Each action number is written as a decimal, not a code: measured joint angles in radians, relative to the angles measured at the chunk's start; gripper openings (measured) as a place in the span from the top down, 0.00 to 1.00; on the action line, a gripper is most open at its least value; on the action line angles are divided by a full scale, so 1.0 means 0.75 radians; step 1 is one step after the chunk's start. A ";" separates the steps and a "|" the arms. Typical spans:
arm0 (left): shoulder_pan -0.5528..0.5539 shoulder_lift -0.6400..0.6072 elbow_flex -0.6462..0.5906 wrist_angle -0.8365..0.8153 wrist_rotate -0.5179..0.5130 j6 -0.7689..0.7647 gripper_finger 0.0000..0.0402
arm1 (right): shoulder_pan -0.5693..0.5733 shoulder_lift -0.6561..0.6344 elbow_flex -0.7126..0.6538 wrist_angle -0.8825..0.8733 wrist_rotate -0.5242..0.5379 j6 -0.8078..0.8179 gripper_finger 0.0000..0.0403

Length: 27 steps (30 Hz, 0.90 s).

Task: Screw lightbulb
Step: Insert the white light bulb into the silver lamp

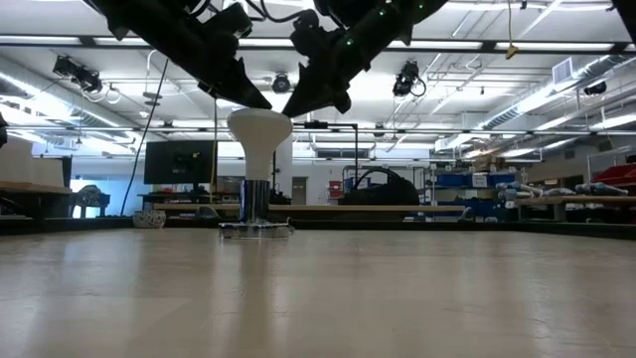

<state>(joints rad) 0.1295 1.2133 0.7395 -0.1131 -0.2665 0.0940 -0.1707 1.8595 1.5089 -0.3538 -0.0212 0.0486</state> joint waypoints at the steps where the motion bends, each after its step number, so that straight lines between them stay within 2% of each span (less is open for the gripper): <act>1: 0.000 0.000 0.000 0.001 0.000 0.000 1.00 | 0.008 0.000 0.000 -0.001 -0.006 0.000 0.98; 8: 0.001 0.000 0.000 0.003 -0.019 0.000 1.00 | 0.039 -0.009 -0.005 0.005 -0.077 -0.012 0.98; 20: 0.003 -0.123 -0.011 -0.056 -0.065 0.006 1.00 | 0.005 -0.044 -0.008 0.052 -0.003 -0.031 0.98; 27: 0.003 -0.131 -0.012 -0.038 -0.094 0.007 1.00 | -0.013 -0.044 -0.008 0.060 0.022 -0.035 0.98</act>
<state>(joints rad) 0.1318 1.1149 0.7307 -0.1418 -0.3370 0.0991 -0.1802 1.8263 1.5032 -0.3088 -0.0048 0.0227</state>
